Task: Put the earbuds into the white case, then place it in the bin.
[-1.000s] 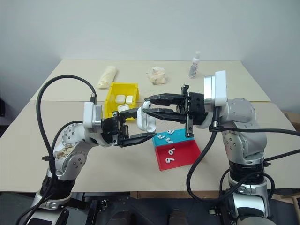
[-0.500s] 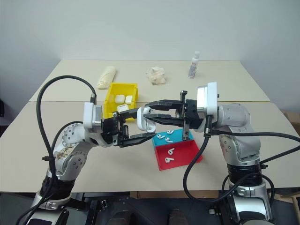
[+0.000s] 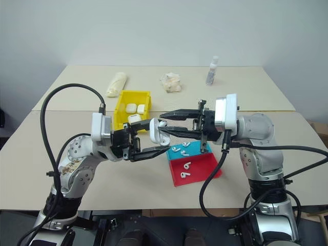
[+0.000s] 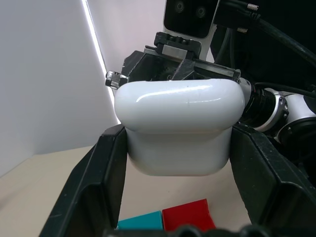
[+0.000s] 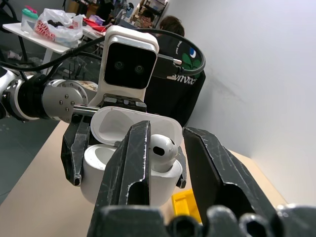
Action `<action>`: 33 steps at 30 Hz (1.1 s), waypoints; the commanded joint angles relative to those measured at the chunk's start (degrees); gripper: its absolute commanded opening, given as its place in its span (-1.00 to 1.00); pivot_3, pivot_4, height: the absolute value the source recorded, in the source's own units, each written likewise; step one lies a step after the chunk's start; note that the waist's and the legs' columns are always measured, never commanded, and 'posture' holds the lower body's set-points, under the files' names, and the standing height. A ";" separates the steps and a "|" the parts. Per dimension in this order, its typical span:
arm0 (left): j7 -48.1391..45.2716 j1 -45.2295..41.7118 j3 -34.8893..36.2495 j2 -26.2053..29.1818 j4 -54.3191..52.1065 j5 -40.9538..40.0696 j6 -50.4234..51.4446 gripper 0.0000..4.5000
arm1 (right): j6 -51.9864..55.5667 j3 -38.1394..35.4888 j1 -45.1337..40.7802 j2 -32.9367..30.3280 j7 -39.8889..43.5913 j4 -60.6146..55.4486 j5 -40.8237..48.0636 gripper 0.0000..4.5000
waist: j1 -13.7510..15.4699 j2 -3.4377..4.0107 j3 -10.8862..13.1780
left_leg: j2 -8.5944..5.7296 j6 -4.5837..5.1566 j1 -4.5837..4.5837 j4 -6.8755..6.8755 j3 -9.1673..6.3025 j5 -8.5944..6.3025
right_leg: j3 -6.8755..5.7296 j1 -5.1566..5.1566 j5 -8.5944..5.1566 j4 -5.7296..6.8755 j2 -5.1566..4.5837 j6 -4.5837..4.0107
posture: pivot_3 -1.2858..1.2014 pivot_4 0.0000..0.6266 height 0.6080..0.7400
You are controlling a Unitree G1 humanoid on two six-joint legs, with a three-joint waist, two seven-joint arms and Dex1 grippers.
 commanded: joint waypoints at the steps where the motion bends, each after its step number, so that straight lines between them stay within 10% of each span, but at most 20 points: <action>1: -0.03 -0.97 0.29 -0.18 -0.47 0.12 -0.96 0.24 | -1.71 -0.73 0.06 -0.77 0.30 -1.08 0.82 -0.37 | 0.00 0.00 0.00 | 0.00 0.00 0.00 0.00 0.00 0.00 | 0.00 0.00 0.00 0.00 0.00 0.00 | 0.03 -0.52 1.00; 14: -2.14 1.44 1.20 1.58 6.42 4.13 -4.31 0.24 | 6.90 -5.01 -4.67 -7.50 -3.27 -0.22 6.75 -0.37 | 0.03 0.01 0.01 | -0.01 0.00 0.00 0.00 0.01 0.00 | 0.00 0.00 0.00 -0.01 -0.02 0.00 | 0.03 -0.52 1.00; 26: -6.37 7.74 8.90 13.89 11.58 6.96 -9.01 0.24 | 2.06 18.69 -20.70 -17.67 6.72 20.96 -24.03 -0.37 | -0.61 0.12 0.07 | 0.05 0.01 -0.02 -0.06 0.14 0.00 | 0.08 -0.15 -0.01 -0.14 0.02 -0.02 | 0.03 -0.52 1.00; 30: -5.80 10.18 10.37 15.37 11.60 7.49 -10.02 0.24 | -4.38 26.16 -23.99 -15.15 8.02 27.31 -33.86 0.14 | -0.56 0.12 0.07 | 0.05 0.00 -0.16 -0.09 0.14 0.00 | 0.08 -0.32 -0.01 -0.13 0.02 -0.02 | 0.03 -0.52 1.00; 33: -4.58 11.24 10.56 15.00 10.32 7.35 -9.67 0.24 | -13.79 30.97 -27.23 -12.98 7.37 34.54 -41.56 0.14 | -0.31 0.12 0.08 | -0.01 -0.16 -0.46 -0.02 0.16 0.09 | 0.10 -0.70 0.00 0.06 -0.05 -0.01 | 0.03 -0.52 1.00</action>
